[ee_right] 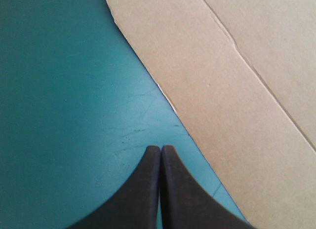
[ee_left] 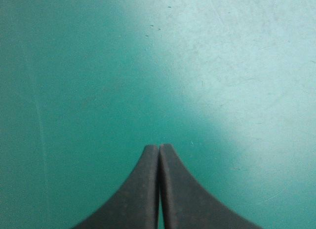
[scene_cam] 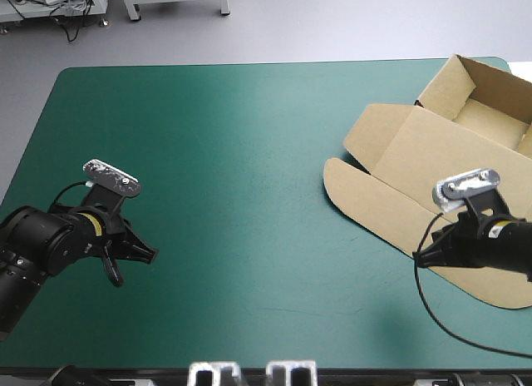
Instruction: Fold the box
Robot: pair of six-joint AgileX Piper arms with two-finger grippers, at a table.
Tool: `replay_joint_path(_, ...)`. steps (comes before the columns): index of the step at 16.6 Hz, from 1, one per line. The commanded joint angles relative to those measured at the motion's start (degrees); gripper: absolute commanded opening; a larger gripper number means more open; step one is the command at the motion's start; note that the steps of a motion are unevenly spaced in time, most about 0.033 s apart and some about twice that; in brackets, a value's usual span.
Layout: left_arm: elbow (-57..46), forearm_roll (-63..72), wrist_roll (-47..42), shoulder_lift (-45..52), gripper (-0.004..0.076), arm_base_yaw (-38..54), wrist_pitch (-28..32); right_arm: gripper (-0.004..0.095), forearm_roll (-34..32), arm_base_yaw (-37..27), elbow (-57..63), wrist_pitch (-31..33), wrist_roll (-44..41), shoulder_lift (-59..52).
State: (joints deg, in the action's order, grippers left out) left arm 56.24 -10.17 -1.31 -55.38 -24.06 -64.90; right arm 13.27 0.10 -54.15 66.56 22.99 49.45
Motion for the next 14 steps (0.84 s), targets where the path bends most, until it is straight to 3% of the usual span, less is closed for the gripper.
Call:
replay_joint_path(1, 0.7, 1.1, -0.6, 1.4, -0.0009, 0.0, 2.5, -0.0019, -1.4, 0.2, 2.5, -3.0, 0.6, -4.7)
replay_joint_path(14, -1.5, 1.6, -0.6, 2.1, -0.0009, 0.0, 1.7, -0.002, -2.4, 0.2, 3.8, -3.7, 0.6, -7.9)
